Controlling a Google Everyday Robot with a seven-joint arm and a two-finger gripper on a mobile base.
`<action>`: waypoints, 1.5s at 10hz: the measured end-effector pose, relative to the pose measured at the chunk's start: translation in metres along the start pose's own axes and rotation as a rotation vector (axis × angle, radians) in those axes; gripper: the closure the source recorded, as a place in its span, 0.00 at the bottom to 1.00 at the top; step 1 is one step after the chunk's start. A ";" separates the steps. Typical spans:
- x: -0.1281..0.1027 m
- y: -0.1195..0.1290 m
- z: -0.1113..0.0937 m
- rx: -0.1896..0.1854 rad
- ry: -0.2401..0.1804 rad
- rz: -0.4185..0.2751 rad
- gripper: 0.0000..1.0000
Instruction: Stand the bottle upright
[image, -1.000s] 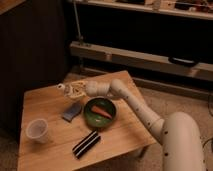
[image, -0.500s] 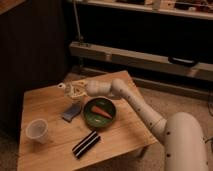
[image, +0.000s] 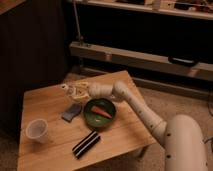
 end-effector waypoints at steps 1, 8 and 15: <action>0.011 -0.009 -0.006 0.006 0.023 0.013 1.00; 0.023 -0.049 -0.035 0.027 0.126 0.040 1.00; 0.026 -0.056 -0.001 0.029 0.030 0.067 1.00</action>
